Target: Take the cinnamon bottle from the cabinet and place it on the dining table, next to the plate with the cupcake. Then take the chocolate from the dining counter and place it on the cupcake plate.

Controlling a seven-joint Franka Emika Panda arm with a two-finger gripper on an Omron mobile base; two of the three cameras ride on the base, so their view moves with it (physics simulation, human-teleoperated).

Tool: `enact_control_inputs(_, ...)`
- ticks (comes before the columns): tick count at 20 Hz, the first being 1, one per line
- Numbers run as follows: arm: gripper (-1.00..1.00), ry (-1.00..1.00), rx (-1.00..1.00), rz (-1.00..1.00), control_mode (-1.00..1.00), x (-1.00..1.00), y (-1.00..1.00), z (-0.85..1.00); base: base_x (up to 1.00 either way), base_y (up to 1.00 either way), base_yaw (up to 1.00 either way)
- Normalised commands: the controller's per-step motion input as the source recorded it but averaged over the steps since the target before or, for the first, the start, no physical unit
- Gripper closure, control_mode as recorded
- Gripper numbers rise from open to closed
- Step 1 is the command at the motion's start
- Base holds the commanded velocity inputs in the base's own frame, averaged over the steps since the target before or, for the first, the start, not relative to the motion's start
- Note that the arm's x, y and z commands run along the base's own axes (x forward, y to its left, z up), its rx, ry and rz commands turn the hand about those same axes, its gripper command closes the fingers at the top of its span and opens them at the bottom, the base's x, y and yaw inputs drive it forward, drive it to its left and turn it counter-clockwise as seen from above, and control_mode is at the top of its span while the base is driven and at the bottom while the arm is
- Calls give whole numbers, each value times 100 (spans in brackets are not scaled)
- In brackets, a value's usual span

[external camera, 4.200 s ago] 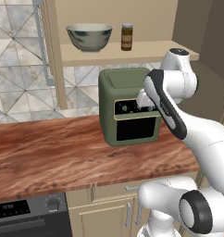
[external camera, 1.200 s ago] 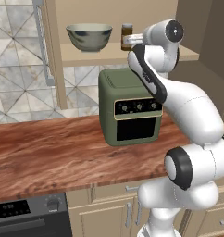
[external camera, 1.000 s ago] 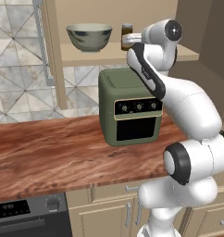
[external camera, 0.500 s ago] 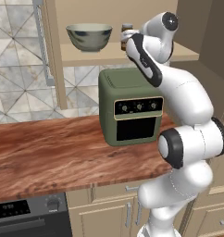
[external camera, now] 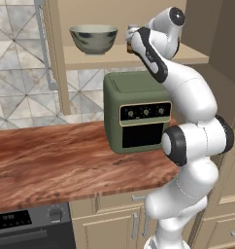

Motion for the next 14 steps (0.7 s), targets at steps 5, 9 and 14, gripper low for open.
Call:
enact_control_inputs(5,-100,0,-1,5,-100,30,0,0,0,0,0)
enact_control_inputs(9,-100,0,0,3,-100,38,0,0,0,0,0)
enact_control_inputs(14,-100,0,0,3,-100,38,0,-1,0,0,0)
